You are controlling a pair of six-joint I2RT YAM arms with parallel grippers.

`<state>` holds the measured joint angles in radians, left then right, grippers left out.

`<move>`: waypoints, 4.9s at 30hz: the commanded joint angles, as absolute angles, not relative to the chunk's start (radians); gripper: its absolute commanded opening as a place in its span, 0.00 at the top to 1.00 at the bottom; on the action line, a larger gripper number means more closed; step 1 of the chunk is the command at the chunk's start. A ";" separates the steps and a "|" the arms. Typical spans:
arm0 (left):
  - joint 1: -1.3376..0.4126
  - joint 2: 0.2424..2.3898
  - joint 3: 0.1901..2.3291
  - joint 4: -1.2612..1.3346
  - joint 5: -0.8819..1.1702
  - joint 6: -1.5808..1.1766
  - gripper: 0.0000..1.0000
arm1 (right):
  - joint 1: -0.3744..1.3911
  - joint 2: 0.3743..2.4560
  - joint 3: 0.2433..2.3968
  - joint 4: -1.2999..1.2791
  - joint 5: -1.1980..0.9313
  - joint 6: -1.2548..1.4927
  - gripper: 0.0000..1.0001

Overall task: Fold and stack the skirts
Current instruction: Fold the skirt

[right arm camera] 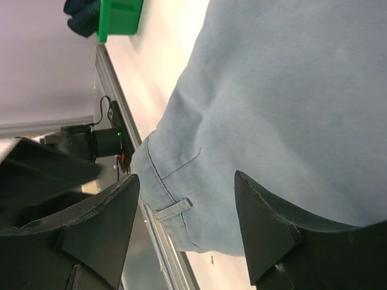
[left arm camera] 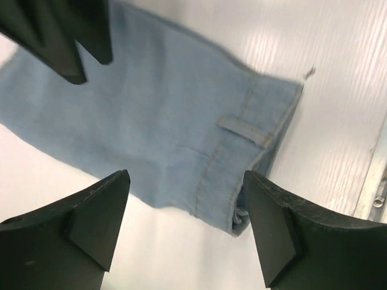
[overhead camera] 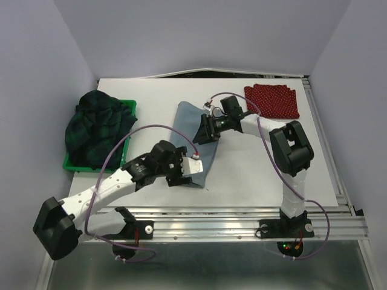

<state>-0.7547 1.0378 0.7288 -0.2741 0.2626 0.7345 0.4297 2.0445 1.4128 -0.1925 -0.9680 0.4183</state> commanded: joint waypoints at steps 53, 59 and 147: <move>-1.071 1.469 1.196 -0.922 0.518 0.749 1.00 | 0.420 2.491 1.996 -0.259 -0.758 0.281 0.21; -1.069 1.545 1.340 -1.012 0.551 0.772 1.00 | 0.457 2.464 1.820 -0.262 -0.825 0.221 0.40; -0.431 1.715 0.923 0.152 0.782 -0.205 0.63 | 0.295 2.010 1.608 -0.167 -0.948 0.480 0.17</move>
